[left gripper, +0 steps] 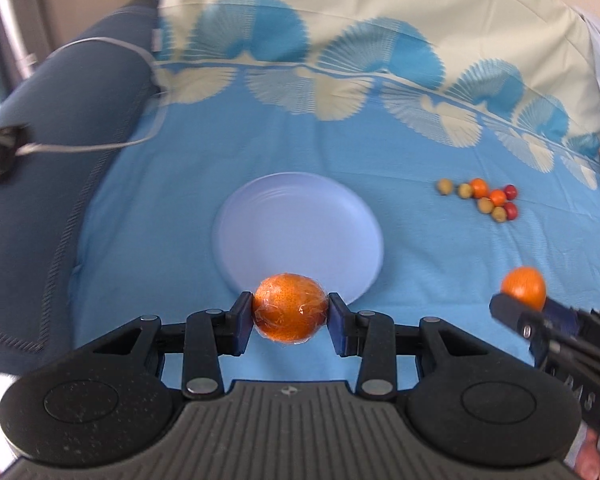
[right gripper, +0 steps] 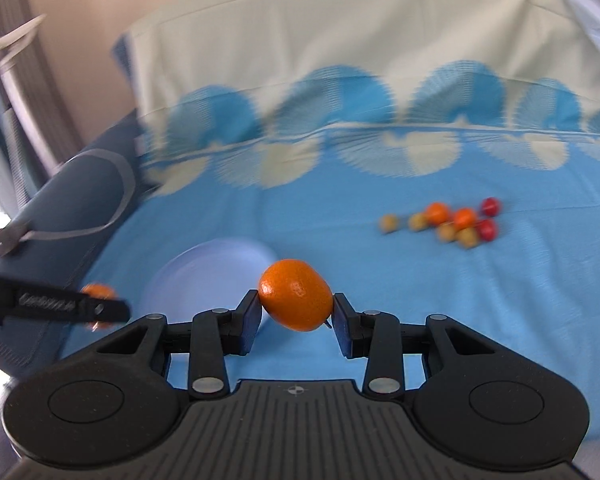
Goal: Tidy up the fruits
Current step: 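Carry the wrapped orange and the orange over the blue plate with both tools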
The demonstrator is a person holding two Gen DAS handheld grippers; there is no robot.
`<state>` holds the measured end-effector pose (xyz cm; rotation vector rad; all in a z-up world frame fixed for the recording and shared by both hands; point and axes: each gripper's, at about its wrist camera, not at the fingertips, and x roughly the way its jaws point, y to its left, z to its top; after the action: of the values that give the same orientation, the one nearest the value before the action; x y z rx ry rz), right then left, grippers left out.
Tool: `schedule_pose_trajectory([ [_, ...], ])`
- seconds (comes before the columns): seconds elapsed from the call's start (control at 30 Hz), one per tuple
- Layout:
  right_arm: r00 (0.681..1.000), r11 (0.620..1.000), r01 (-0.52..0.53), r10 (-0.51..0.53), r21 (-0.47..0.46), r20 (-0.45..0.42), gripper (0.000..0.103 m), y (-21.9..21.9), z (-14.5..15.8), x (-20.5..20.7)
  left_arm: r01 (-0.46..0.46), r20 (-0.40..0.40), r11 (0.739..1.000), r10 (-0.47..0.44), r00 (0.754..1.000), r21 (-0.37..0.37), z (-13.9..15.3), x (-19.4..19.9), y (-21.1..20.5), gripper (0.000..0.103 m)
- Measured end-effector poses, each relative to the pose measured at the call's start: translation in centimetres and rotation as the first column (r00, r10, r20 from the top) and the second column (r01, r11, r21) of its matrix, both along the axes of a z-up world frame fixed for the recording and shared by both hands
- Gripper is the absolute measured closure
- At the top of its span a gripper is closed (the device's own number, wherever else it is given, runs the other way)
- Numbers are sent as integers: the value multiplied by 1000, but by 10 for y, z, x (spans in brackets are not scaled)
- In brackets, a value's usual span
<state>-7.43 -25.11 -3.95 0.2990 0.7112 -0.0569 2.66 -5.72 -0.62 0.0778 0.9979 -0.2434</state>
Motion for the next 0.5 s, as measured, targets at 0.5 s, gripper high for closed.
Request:
schedule_pose_trajectory([
  [0.5,974,971,-226,225,-75,-29,63,114,10,-47,-148,32,988,150,988,-54,9,-63,101,60],
])
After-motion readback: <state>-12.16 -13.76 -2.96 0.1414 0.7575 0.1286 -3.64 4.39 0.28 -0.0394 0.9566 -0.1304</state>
